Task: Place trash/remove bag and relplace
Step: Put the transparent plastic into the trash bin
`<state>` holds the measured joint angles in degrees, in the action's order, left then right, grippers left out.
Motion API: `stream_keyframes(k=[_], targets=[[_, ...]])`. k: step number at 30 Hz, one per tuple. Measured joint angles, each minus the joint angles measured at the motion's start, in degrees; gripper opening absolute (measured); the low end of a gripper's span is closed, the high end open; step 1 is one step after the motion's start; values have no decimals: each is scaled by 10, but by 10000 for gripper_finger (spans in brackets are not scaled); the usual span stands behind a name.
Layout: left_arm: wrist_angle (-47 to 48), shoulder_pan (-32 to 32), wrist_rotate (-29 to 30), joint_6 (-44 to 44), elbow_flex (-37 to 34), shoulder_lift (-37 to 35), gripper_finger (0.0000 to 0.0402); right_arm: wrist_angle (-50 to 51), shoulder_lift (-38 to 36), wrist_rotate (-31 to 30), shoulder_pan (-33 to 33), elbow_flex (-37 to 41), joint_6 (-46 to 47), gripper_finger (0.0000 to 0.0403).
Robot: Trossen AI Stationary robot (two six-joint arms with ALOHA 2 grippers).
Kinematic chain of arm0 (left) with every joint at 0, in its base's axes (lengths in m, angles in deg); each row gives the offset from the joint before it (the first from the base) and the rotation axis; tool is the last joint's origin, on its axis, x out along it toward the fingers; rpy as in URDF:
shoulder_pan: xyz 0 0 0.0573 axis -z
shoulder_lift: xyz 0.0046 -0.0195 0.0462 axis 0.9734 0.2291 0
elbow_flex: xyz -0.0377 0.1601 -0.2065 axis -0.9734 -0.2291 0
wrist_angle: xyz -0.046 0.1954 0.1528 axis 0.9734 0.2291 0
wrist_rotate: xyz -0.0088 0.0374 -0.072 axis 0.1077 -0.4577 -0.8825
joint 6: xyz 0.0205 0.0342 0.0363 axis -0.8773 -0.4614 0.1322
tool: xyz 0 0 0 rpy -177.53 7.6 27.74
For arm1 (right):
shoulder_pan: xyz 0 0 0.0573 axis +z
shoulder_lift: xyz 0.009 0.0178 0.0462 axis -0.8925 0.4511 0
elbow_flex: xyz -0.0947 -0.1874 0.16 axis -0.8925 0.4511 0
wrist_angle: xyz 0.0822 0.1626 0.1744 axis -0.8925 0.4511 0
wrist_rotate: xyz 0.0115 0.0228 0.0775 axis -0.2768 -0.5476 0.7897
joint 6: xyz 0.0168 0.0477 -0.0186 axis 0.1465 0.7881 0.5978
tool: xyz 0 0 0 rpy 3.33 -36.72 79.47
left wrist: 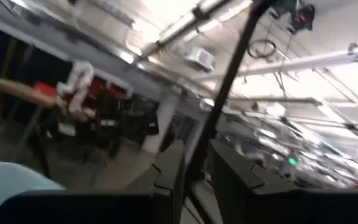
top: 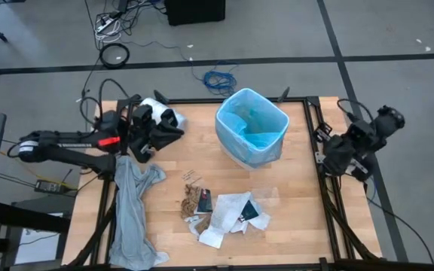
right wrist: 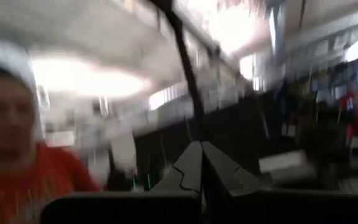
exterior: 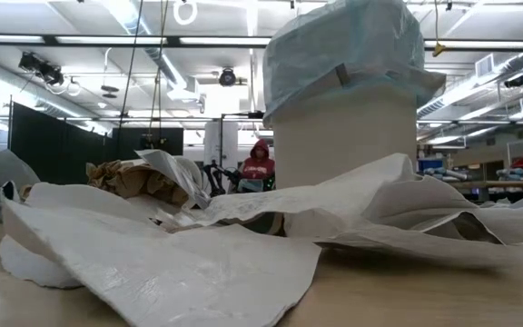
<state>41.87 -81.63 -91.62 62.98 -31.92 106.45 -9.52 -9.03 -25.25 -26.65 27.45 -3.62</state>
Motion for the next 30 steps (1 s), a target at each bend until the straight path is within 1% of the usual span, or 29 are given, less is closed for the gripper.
stream_keyframes(k=[3,6,9,11,12,15,17,19,22,26,28,30], targets=[[154,18,-8,-25,83,1,80,159,114,-7,25,-135,23,0],[328,48,0,-72,174,1,80,329,219,-56,51,-260,63,0],[455,88,40,-111,250,7,80,475,309,-114,70,-357,125,0],[529,116,81,-126,277,8,80,547,355,-144,78,-394,173,0],[553,130,107,-131,283,10,80,581,376,-149,81,-406,195,0],[594,168,179,-138,280,10,80,662,424,-166,81,-412,273,0],[608,189,207,-137,267,9,80,701,455,-178,80,-408,332,0],[609,208,232,-126,249,14,80,722,489,-180,75,-404,382,2],[611,234,253,-117,214,23,80,720,536,-175,67,-404,403,17],[607,255,275,-88,156,34,80,728,591,-143,50,-404,424,73],[601,257,284,-68,120,43,80,764,614,-138,39,-404,463,109],[575,257,288,-40,78,55,80,815,636,-126,29,-404,514,143]])
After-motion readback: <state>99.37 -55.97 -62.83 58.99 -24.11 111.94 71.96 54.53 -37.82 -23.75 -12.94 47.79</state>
